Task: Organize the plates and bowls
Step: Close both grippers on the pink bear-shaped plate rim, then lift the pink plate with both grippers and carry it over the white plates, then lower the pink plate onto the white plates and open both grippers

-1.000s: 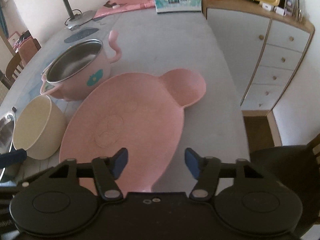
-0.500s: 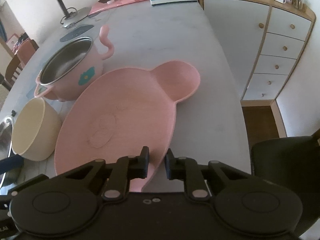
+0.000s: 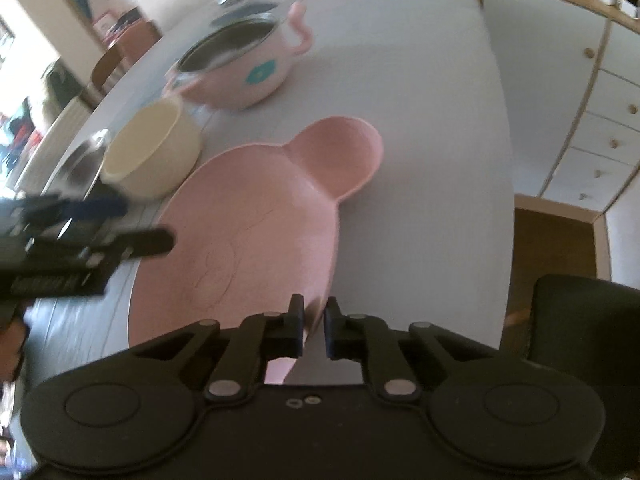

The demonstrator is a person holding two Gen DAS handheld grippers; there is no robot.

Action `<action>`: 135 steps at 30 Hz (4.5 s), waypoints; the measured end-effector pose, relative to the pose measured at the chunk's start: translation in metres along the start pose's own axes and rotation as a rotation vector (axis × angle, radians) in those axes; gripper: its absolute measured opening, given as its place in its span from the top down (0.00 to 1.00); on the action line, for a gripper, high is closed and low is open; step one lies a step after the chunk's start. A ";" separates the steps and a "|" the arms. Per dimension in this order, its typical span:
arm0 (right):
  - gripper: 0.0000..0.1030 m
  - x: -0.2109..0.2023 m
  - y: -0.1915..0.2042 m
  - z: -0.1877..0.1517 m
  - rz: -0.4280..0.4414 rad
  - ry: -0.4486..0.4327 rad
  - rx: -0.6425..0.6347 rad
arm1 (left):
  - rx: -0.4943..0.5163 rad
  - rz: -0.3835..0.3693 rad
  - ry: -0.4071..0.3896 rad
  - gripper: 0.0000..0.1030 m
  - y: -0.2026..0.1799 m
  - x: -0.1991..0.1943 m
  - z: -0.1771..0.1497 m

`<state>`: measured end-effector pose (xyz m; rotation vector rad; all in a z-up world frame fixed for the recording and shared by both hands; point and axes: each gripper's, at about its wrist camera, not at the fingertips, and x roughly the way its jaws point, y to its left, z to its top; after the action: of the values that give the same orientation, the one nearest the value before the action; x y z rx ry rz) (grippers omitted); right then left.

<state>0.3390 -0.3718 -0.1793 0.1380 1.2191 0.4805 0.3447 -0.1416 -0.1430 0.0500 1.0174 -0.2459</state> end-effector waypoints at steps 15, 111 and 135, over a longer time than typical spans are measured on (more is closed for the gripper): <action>0.91 -0.009 0.012 -0.019 -0.020 -0.007 0.018 | -0.116 -0.069 0.100 0.88 0.011 -0.005 -0.037; 0.73 0.063 0.460 -0.044 0.052 0.224 -0.558 | -0.608 0.102 0.080 0.86 0.297 -0.246 -0.311; 0.45 -0.040 0.420 -0.065 0.119 0.034 -0.467 | -0.348 0.126 -0.127 0.43 0.235 -0.296 -0.262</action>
<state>0.1508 -0.0239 -0.0186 -0.1976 1.1054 0.8606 0.0309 0.1804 -0.0469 -0.2146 0.9144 0.0449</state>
